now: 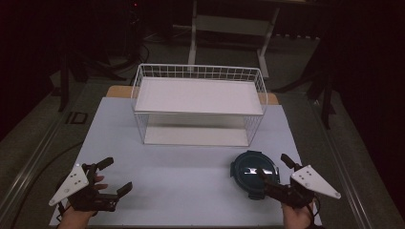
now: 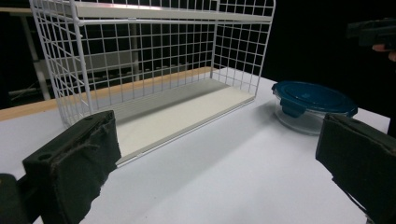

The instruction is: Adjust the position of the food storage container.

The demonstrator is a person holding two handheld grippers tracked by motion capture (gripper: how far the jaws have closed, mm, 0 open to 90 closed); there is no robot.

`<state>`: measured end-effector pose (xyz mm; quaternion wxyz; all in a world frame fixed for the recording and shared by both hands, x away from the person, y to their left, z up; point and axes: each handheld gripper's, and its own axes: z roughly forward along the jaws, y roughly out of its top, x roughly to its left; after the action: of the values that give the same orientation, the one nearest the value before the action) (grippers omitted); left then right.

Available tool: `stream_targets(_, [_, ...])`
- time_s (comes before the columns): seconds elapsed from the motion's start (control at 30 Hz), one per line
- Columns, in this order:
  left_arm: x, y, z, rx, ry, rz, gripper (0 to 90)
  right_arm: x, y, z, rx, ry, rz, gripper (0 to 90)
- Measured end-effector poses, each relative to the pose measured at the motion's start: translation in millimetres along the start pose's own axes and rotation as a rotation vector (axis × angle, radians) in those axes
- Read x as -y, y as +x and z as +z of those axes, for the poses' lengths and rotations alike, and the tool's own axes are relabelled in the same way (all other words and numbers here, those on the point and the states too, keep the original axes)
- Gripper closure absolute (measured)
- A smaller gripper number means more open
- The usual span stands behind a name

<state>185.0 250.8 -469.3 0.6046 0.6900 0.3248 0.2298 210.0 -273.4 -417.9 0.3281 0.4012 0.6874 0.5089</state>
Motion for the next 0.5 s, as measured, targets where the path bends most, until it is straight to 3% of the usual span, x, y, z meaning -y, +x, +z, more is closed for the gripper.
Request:
stream_targets(0.07, [0.2,0.3,0.2,0.004,-0.001,-0.005,0.0,-1.8,-11.0,0.4,0.008,-0.006,0.034,12.2])
stream_targets(0.3, [1.5,0.9,1.3,0.009,0.009,-0.01,0.0,1.9,-32.5,1.8,0.012,0.02,0.051,12.3])
stream_targets(0.33, [1.5,0.6,1.5,0.008,0.008,-0.01,0.0,3.6,-36.6,3.0,0.015,0.036,0.056,13.3])
stream_targets(0.37, [1.5,0.4,1.6,0.007,0.01,-0.007,0.0,8.6,-43.9,6.0,0.015,0.087,0.052,16.4])
stream_targets(0.4, [1.6,0.3,1.7,0.007,0.012,-0.005,0.0,8.6,-43.9,6.0,0.015,0.087,0.052,16.4])
stream_targets(0.5, [1.8,0.2,2.1,0.005,0.012,-0.004,0.0,23.4,-53.8,11.7,0.042,0.179,0.021,34.0])
